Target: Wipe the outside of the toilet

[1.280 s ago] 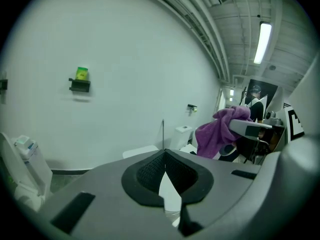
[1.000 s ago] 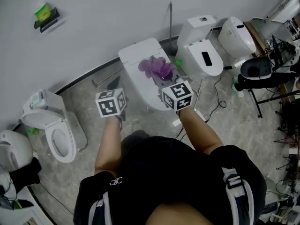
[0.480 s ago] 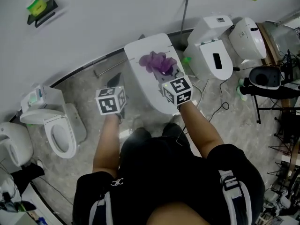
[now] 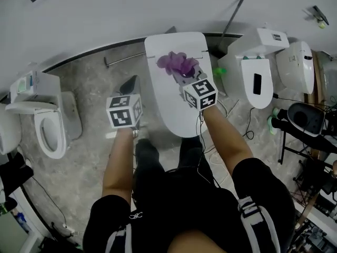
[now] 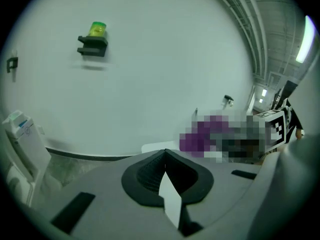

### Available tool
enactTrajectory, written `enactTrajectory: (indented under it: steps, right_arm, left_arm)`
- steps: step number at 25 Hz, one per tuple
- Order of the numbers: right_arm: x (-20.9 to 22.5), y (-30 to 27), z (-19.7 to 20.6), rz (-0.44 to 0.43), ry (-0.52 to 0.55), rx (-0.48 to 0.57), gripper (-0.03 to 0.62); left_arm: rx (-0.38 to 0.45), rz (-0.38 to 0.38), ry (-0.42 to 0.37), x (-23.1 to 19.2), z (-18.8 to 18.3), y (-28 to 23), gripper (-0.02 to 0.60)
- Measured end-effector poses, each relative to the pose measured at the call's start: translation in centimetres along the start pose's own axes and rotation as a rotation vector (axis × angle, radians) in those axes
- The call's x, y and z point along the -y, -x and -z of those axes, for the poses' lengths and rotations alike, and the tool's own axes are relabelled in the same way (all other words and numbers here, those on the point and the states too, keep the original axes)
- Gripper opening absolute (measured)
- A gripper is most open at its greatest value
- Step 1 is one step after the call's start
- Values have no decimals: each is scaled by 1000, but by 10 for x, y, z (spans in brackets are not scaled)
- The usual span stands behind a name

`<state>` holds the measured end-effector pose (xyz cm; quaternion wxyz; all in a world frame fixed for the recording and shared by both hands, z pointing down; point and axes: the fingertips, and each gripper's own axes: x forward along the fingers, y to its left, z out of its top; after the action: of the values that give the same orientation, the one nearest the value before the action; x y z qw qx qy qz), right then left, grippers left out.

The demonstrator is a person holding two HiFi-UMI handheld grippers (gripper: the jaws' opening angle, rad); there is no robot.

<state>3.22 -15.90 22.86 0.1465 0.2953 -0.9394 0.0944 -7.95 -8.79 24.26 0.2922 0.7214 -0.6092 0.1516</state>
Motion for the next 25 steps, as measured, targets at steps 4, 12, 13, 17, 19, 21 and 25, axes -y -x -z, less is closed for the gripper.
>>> enactTrajectory:
  steps: [4, 12, 13, 17, 19, 21, 25]
  right_arm:
    - [23, -46, 39, -126, 54, -19, 71]
    - [77, -180, 141, -188, 84, -162, 69]
    - [80, -196, 152, -193, 80, -185, 69]
    - [81, -246, 182, -217, 86, -257, 67]
    - [82, -266, 193, -221, 104, -289, 67]
    - [84, -282, 202, -217, 109, -319, 67]
    - [94, -302, 221, -195, 123, -381, 67]
  left_arm:
    - [-21, -45, 40, -4, 25, -38, 6]
    - [-69, -81, 46, -39, 81, -94, 6]
    - [-75, -82, 53, -45, 89, -96, 6]
    - [-86, -99, 89, -68, 112, -103, 6]
    - [-92, -104, 97, -75, 120, -107, 6]
    - [-102, -108, 94, -81, 126, -109, 6]
    - [-116, -109, 81, -87, 133, -116, 6]
